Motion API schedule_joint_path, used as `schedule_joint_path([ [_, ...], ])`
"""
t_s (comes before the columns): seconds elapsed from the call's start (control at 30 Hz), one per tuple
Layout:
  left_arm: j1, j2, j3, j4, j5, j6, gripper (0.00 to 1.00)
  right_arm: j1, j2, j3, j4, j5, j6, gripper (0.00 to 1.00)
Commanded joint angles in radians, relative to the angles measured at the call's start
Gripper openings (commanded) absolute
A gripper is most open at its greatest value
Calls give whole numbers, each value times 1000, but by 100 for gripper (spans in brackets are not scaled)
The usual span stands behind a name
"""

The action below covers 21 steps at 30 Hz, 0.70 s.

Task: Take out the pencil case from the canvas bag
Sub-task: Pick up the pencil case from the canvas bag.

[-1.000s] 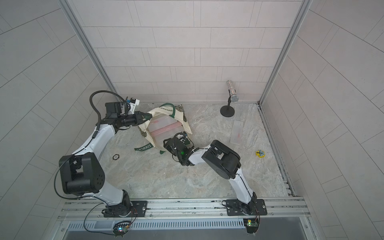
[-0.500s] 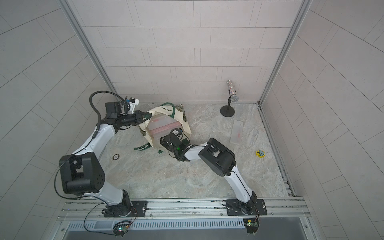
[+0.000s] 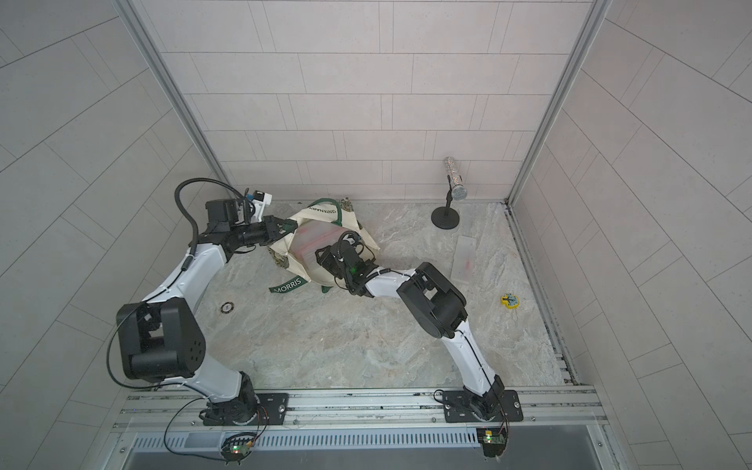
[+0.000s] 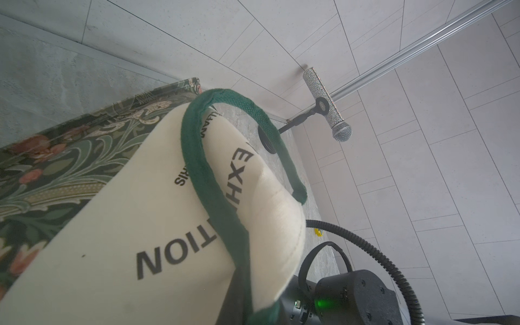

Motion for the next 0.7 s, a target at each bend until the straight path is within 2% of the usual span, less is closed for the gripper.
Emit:
schedule_joint_path([
  [0.0,-11,-19,9,65,102,-7,0,2,-7,-19,-131,25,0,51],
  [0.3,-14,-17,9,70,104,-15,0,14,30,6,-165,13,1,51],
  [0.53,-15,-21,10,70,104,-17,0,19,75,13,-126,1,43,37],
  [0.6,-16,-22,10,74,105,-21,0,19,85,12,-120,4,45,30],
  [0.67,-16,-22,8,76,108,-26,0,19,100,-1,-74,3,65,28],
])
